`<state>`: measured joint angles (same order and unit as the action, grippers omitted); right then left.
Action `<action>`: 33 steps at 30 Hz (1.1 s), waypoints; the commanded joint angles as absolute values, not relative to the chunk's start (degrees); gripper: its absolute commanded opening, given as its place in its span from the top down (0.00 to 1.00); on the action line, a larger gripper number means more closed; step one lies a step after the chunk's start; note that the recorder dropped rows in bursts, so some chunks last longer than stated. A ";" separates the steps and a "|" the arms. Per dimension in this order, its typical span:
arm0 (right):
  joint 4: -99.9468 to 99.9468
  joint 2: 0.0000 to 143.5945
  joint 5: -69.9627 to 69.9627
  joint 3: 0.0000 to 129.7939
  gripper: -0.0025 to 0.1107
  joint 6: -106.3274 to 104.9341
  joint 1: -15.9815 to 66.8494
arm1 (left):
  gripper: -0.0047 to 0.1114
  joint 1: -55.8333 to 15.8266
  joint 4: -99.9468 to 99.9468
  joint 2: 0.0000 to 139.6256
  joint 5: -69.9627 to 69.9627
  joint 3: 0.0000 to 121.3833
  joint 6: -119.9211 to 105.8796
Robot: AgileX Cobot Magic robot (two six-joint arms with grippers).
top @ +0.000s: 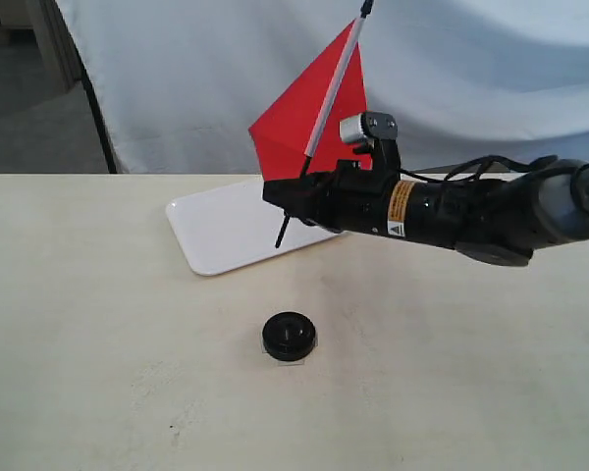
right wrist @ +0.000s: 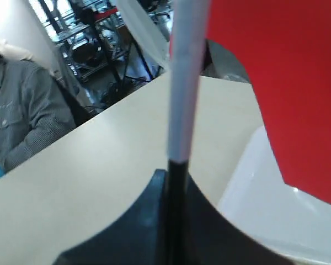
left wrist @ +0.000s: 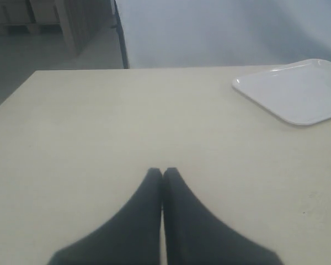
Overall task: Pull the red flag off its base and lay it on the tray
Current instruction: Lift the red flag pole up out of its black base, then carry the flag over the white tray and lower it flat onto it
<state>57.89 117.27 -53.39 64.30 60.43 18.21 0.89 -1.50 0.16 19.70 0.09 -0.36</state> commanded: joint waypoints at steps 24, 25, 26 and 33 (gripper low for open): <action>31.26 141.77 -29.64 97.33 0.98 87.99 29.46 | 0.96 0.66 -1.75 0.00 19.62 0.00 0.00; 30.35 142.31 -29.64 97.33 0.98 87.99 29.46 | 0.96 0.66 -1.75 0.00 19.62 0.00 0.00; 30.00 142.74 -29.48 97.33 0.98 87.99 29.46 | 0.96 0.66 -1.75 0.00 19.62 0.00 0.00; 28.33 144.87 -27.28 97.33 0.69 87.60 29.46 | 0.96 0.66 -1.75 0.00 19.62 0.00 0.00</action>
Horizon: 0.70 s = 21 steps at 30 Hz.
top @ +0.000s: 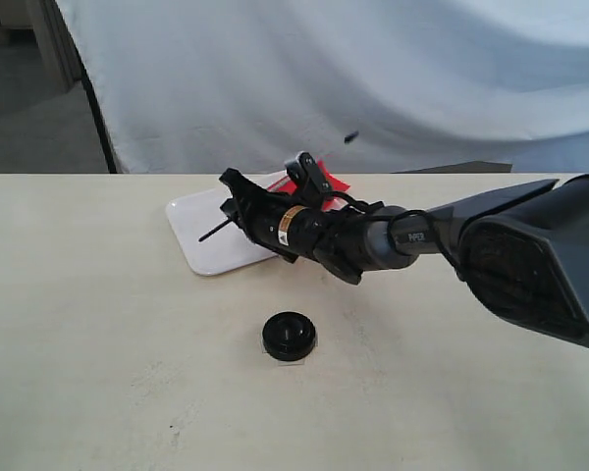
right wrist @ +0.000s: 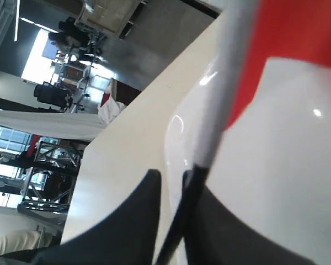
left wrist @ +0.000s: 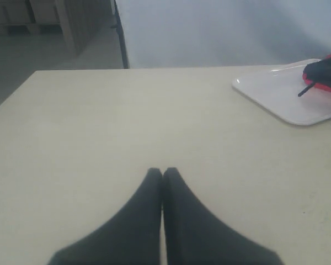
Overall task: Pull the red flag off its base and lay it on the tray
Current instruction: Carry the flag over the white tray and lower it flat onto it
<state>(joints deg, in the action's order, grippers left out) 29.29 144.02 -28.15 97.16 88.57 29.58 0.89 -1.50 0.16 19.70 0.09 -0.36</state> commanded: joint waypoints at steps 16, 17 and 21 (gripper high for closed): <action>28.52 145.02 -26.66 97.33 0.28 88.24 29.58 | 0.96 0.66 -1.75 0.00 19.62 0.00 0.00; 28.52 145.02 -26.78 97.33 0.28 88.18 29.69 | 0.96 0.66 -1.75 0.00 19.62 0.00 0.00; 30.14 143.97 -26.37 97.33 0.28 87.23 30.08 | 0.96 0.66 -1.75 0.00 19.62 0.00 0.00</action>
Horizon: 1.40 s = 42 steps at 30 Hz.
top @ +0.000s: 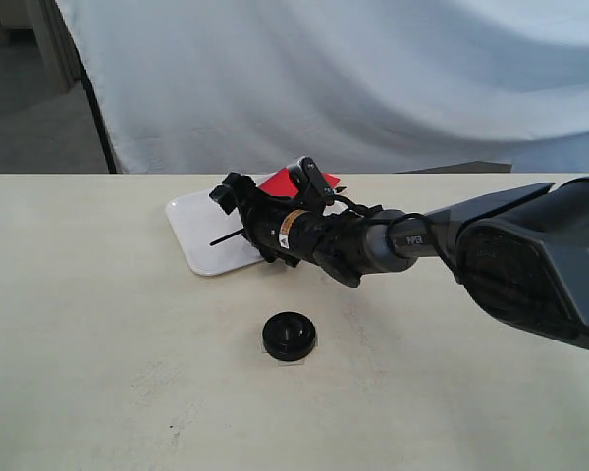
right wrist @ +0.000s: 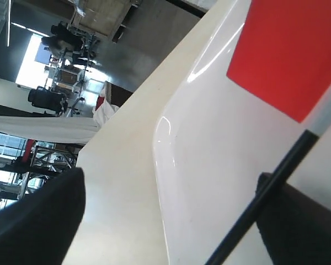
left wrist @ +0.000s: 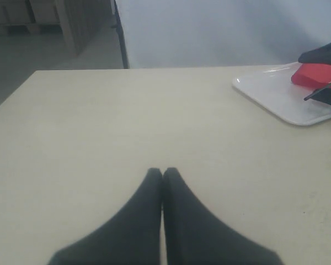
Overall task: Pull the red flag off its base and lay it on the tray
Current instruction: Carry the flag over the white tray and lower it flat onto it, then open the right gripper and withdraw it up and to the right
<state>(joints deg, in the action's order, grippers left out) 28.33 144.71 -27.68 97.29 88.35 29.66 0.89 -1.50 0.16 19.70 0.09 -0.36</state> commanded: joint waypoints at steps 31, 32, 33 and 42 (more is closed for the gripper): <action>49.06 129.86 19.16 97.84 0.30 44.36 34.97 | 0.96 0.66 -1.75 0.00 19.62 0.00 0.00; 49.55 129.50 20.80 97.84 0.33 41.51 35.22 | 0.96 0.66 -1.75 0.00 19.62 0.00 0.00; 50.62 128.86 23.71 97.84 0.43 37.22 35.58 | 0.96 0.66 -1.75 0.00 19.62 0.00 0.00; 49.55 127.91 45.32 97.84 0.98 15.34 34.19 | 0.96 0.66 -1.75 0.00 19.62 0.00 0.00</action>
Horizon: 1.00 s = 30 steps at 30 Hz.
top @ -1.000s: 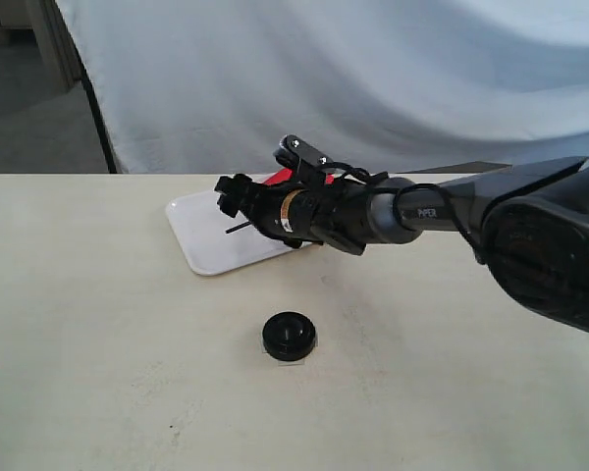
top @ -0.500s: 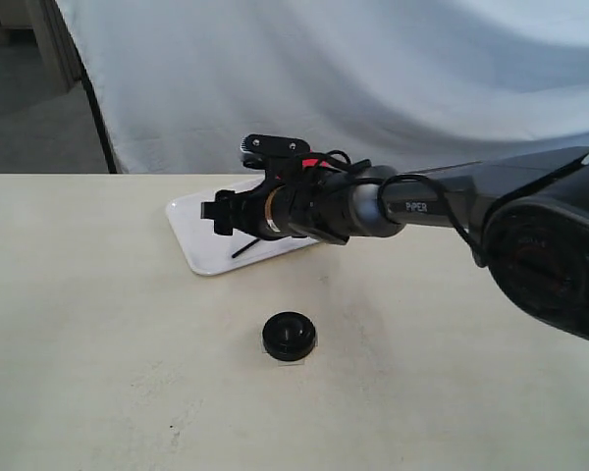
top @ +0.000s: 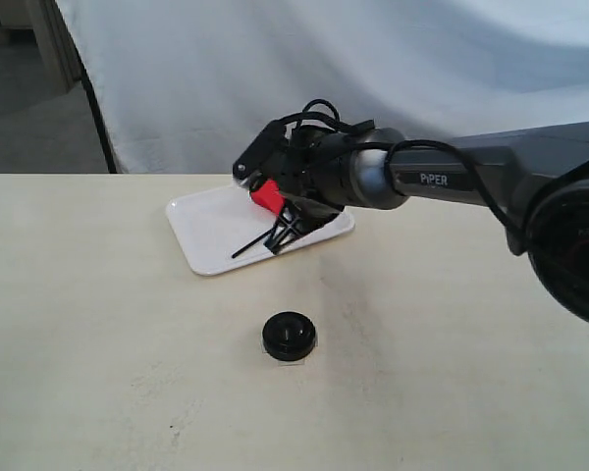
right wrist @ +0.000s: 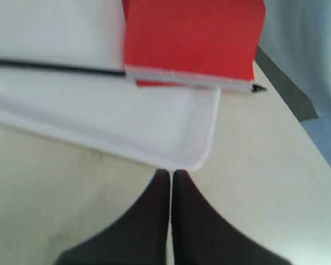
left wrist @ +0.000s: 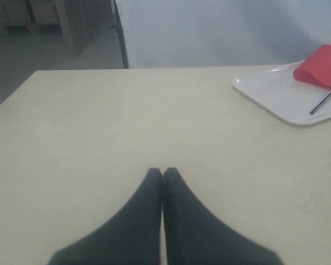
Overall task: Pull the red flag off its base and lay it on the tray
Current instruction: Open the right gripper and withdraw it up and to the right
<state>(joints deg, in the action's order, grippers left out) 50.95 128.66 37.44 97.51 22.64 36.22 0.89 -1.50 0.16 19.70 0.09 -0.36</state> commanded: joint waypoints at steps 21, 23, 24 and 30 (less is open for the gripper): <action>-5.13 96.46 55.07 74.52 0.98 -6.82 0.18 | 0.96 0.66 -1.75 0.00 19.62 0.00 0.00; -5.51 90.97 52.73 68.73 0.98 -6.48 -1.35 | 0.96 0.66 -1.75 0.00 19.62 0.00 0.00; -5.51 87.85 51.69 65.86 0.98 -6.48 -1.94 | 0.96 0.66 -1.75 0.00 19.62 0.00 0.00; -5.08 69.06 41.61 51.11 0.98 -3.97 -3.24 | 0.96 0.66 -1.75 0.00 19.62 0.00 0.00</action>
